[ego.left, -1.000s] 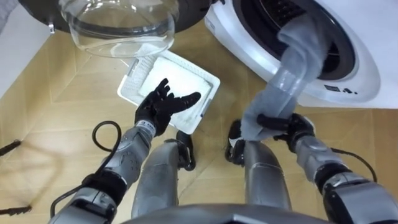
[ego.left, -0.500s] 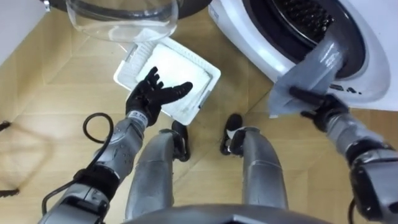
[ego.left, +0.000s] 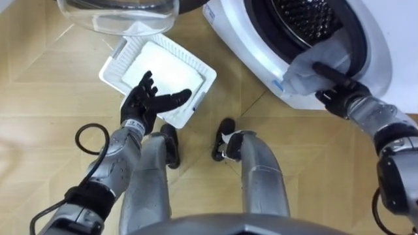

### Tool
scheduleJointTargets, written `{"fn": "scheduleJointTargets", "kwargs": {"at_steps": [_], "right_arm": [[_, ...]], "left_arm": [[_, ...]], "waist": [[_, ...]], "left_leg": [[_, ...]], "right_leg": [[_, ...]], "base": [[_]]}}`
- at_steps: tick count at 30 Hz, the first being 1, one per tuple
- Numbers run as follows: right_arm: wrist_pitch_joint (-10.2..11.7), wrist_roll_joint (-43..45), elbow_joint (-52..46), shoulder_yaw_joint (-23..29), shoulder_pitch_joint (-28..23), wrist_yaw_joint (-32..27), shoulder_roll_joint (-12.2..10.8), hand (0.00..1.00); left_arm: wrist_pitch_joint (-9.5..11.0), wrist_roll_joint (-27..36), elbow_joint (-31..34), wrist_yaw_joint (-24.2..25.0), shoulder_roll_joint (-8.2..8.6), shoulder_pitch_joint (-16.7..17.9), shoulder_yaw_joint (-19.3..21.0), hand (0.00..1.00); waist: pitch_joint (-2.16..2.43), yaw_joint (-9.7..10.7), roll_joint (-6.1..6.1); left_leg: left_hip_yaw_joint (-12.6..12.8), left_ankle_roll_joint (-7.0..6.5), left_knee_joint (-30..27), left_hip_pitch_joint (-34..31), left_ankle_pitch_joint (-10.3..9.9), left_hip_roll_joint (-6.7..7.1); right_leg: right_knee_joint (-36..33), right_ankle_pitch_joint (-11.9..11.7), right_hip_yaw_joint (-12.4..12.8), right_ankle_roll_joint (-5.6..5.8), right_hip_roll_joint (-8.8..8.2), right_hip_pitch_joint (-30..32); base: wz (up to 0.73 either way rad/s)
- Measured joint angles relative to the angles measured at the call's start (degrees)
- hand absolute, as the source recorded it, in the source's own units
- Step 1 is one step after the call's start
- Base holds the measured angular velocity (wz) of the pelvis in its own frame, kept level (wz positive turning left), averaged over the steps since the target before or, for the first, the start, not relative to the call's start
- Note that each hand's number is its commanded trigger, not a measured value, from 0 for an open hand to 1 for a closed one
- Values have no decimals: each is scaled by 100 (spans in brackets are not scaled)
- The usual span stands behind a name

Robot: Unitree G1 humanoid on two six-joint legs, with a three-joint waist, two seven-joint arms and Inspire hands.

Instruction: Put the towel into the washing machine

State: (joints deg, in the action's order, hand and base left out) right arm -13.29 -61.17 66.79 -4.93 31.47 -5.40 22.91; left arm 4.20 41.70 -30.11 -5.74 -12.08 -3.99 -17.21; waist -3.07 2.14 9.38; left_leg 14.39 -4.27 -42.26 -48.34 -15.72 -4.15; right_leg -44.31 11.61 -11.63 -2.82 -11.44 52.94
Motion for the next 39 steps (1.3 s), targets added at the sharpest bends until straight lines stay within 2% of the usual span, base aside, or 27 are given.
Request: {"fn": "scheduleJointTargets", "kwargs": {"at_steps": [3,7,15,21,26,29,39], "right_arm": [[-159,-631,-225,1,94,-347,0,0],[-184,-1160,-224,11,224,-650,0,0],[-170,-1575,-197,443,224,-818,0,0],[135,-1996,-245,456,211,-1150,12,0],[284,-2166,-252,466,212,-1197,14,0],[321,-2258,-252,637,209,-1224,13,0],[504,-2658,-246,665,3,-1171,7,0]], "left_arm": [[3,-14,129,-63,54,96,169,0],[52,-27,236,-158,79,122,242,0],[93,-17,235,-161,109,21,248,0],[92,-13,235,-157,82,-16,21,0],[92,-18,235,-144,77,5,-103,0],[94,-18,235,-129,134,3,-116,0],[95,-20,160,-133,140,-23,-176,0]], "waist": [[-4,147,11],[-4,274,11],[-9,193,-13],[-2,16,-106],[3,-51,-181],[-1,-65,-274],[-4,-102,-394]], "left_leg": [[88,-61,-69,-48,-37,2],[125,-120,-105,-54,-71,75],[137,-234,-280,-108,-180,90],[153,-243,-268,-84,-185,87],[210,-242,-221,-4,-185,88],[199,-242,-160,95,-184,100],[181,-234,94,410,-178,102]], "right_leg": [[-73,23,19,44,-58,56],[-169,78,60,137,-127,96],[-245,131,98,239,-162,116],[-234,118,122,253,-156,101],[-236,119,155,251,-162,67],[-171,120,134,268,-162,-53],[152,85,2,332,-133,-448]], "base": [[1],[7],[0],[-1],[-2],[0],[2]]}}
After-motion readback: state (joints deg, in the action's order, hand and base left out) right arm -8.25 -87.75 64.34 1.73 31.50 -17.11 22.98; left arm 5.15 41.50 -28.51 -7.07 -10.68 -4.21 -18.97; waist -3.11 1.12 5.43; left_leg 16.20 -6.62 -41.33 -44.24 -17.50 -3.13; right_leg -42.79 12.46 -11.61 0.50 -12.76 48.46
